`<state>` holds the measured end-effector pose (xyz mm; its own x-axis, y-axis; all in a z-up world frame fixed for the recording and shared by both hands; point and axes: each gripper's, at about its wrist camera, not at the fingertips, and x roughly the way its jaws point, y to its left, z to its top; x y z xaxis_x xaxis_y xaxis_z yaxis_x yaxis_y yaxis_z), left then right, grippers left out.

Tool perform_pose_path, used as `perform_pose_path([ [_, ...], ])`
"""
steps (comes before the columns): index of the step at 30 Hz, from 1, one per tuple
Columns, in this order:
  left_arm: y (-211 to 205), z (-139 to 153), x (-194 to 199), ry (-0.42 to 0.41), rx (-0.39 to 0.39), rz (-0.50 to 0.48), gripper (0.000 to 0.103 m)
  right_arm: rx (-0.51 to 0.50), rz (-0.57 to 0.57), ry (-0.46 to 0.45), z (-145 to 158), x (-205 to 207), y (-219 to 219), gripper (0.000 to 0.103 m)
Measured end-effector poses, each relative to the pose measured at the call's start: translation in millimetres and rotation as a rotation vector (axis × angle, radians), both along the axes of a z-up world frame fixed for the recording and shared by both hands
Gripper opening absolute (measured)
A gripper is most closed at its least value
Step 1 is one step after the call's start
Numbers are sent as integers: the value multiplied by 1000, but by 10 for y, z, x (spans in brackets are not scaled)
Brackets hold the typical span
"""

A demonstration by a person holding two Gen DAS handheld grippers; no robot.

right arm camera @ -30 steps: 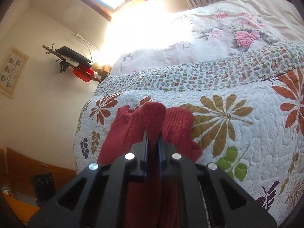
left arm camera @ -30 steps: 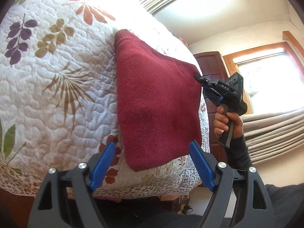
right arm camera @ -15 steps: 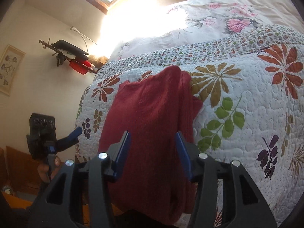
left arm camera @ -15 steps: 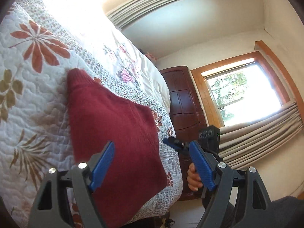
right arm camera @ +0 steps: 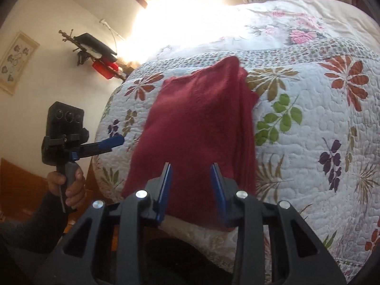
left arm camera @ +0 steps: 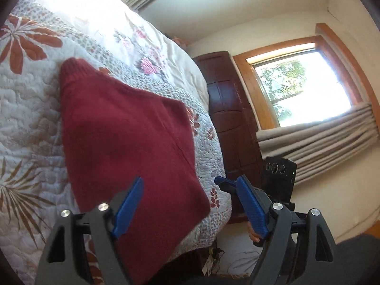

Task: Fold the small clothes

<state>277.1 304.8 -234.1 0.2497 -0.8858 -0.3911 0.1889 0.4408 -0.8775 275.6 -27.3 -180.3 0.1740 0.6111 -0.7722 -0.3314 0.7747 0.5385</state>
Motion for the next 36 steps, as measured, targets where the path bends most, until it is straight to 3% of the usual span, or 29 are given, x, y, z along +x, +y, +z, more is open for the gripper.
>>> perform_pose_path([
  [3, -158, -387, -154, 102, -7, -49, 79, -43, 33, 75, -351, -32, 125, 29],
  [4, -211, -562, -165, 141, -8, -46, 79, -97, 30, 97, -536, -5, 136, 21],
  [5, -262, -702, -168, 165, -7, -40, 79, -166, 28, 104, -706, 18, 133, 2],
  [6, -313, -801, -160, 180, 11, -30, 78, -183, 15, 135, -854, 41, 95, 0],
  [8, -365, -795, -153, 181, 16, -9, 78, -131, -31, 181, -904, 55, -18, 0],
  [10, -322, -617, -221, 155, -6, 8, 79, -118, -34, 148, -711, -2, -38, 0],
  [12, -261, -384, -363, 97, -31, -5, 79, -116, -37, 100, -509, -96, -31, 7],
  [14, -229, -293, -490, 73, -5, -22, 81, -124, -46, 69, -396, -189, 8, 20],
  [18, -306, -546, -515, 139, 71, -48, 82, -209, -60, 82, -600, -258, 140, 19],
  [22, -459, -551, -443, 152, 106, -50, 85, -263, -98, 81, -719, -233, 240, 18],
  [24, -496, -466, -450, 146, 123, -46, 88, -248, -110, 71, -657, -237, 273, 27],
  [26, -511, -323, -494, 143, 169, -37, 90, -251, -132, 41, -529, -279, 286, 42],
  [27, -509, -204, -525, 125, 215, -19, 97, -265, -149, 19, -437, -320, 305, 49],
  [29, -465, 104, -660, 38, 341, 49, 99, -290, -177, -44, -226, -425, 333, 81],
  [31, -430, 376, -828, -24, 492, 134, 99, -315, -205, -102, -24, -562, 343, 93],
  [33, -410, 595, -1038, -70, 619, 233, 99, -352, -231, -128, 110, -716, 308, 97],
  [36, -407, 851, -1371, -142, 747, 343, 99, -429, -264, -137, 190, -953, 278, 98],
])
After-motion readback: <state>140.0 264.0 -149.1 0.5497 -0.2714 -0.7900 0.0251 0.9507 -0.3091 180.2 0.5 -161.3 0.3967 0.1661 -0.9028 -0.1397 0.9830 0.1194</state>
